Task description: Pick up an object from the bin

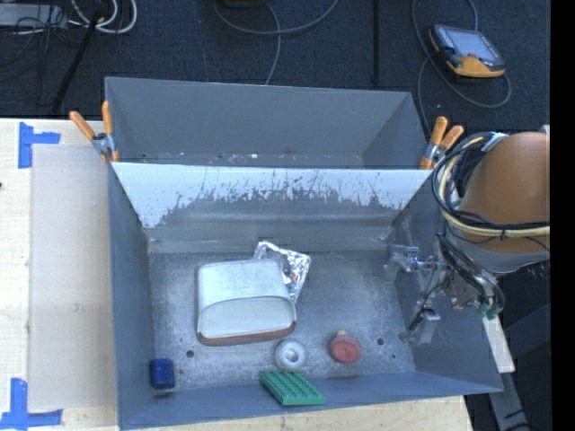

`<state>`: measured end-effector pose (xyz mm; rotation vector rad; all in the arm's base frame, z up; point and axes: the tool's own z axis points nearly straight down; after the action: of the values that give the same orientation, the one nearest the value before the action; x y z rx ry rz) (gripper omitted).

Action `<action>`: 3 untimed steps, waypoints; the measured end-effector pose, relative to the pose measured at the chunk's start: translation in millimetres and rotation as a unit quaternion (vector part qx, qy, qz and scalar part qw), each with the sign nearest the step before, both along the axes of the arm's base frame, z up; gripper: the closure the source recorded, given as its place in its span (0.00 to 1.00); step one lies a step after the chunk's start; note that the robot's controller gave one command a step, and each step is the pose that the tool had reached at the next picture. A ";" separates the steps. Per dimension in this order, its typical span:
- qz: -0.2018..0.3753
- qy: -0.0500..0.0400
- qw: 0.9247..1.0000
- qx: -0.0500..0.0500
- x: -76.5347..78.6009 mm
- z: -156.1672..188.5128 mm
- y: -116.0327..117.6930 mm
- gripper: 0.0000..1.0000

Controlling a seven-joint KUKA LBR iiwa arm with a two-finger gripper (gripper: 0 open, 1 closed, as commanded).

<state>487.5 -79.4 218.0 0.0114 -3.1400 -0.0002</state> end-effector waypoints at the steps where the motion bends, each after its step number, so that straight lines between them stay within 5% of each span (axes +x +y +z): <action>1: -0.041 -0.002 0.999 0.000 -12.0 22.4 -18.6 0.00; 2: -0.014 -0.002 1.000 0.000 -9.0 -150.7 9.4 0.00; 3: 0.018 -0.006 1.000 0.000 -12.7 -146.8 54.0 0.00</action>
Offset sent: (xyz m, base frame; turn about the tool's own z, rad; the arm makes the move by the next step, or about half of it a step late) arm -0.0126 -0.0187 0.0223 0.0857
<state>474.8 -25.4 71.2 0.0667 -3.1521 -0.0001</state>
